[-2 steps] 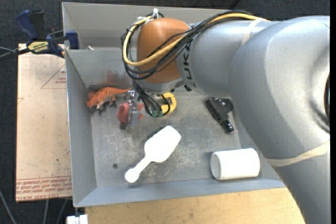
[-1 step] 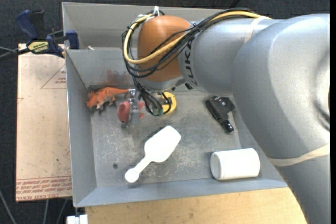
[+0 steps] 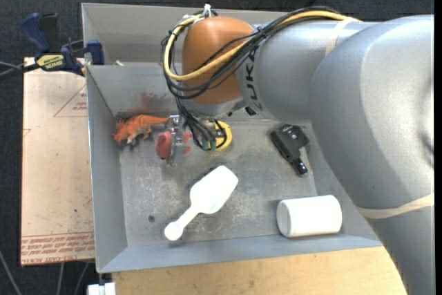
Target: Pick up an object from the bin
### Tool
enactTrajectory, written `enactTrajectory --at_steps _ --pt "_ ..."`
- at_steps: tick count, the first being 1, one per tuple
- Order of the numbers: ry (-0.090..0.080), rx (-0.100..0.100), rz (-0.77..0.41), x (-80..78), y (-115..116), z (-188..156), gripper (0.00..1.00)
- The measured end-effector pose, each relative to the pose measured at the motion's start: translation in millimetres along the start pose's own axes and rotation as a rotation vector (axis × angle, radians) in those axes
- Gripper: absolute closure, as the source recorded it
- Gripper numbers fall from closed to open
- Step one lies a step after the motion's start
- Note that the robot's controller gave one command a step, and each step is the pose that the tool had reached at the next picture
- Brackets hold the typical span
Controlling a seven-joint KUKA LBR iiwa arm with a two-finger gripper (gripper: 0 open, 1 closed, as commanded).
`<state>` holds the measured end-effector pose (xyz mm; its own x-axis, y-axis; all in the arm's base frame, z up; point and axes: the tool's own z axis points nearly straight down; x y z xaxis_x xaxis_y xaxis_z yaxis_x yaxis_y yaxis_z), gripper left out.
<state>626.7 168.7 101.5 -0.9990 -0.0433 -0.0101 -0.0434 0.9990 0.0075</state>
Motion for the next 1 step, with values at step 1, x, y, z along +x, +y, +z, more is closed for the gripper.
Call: enactTrajectory --at_steps 1 --pt "-0.002 0.0 0.0 -0.5 0.2 -13.1 1.0"
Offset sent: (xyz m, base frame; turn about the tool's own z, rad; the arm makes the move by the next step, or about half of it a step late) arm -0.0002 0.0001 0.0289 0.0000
